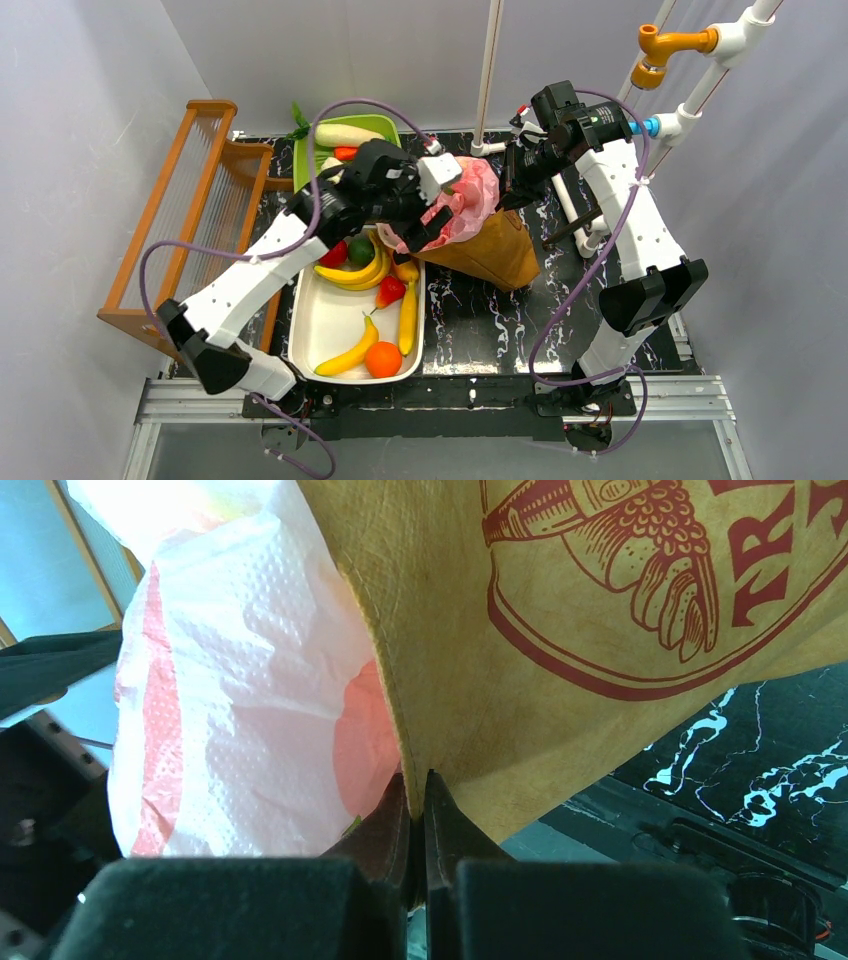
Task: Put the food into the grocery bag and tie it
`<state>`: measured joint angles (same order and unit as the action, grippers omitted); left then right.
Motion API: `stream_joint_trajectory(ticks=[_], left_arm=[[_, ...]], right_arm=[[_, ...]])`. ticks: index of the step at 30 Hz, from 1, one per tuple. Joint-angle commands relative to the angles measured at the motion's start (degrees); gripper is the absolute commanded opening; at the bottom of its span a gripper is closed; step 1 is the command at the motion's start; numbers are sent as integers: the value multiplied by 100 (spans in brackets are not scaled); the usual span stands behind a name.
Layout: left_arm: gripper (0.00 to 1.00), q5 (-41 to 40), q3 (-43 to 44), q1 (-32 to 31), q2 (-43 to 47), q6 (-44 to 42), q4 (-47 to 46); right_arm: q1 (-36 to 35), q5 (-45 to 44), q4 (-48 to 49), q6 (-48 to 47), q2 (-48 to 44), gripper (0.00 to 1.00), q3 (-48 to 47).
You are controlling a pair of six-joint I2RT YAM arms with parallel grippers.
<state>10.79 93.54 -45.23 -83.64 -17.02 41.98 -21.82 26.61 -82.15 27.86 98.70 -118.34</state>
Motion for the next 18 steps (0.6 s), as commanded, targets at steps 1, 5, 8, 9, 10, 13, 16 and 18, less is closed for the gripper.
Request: stream_joint_trajectory(ticks=[1,5,8,9,10,13,16,18], left_arm=[[80,-1742,76,-13,601,1366,275],[80,-2630,-43,-12,826,2341,687],[81,-3136,-330,-2,1033,3122,896],[80,-3247,-434,41,1113,3462,937],[80,-3309,-512,104,1196,3761,971],[76,-3363,-727,441,1404,4866,1174],[73,-3333,-1030,703,1589,5855,1254],[69,-3310,-1266,827,1726,6384,1201]], right_arm=[[-15,353,85,-32,-105,1,-93],[-13,379,99,-43,-109,1,-60],[-15,389,99,-43,-114,1,-52],[-13,393,96,-43,-118,1,-56],[-15,389,94,-45,-126,1,-44],[-13,390,89,-57,-150,1,-3],[-15,402,111,-53,-174,1,46],[-15,413,115,-52,-188,1,58]])
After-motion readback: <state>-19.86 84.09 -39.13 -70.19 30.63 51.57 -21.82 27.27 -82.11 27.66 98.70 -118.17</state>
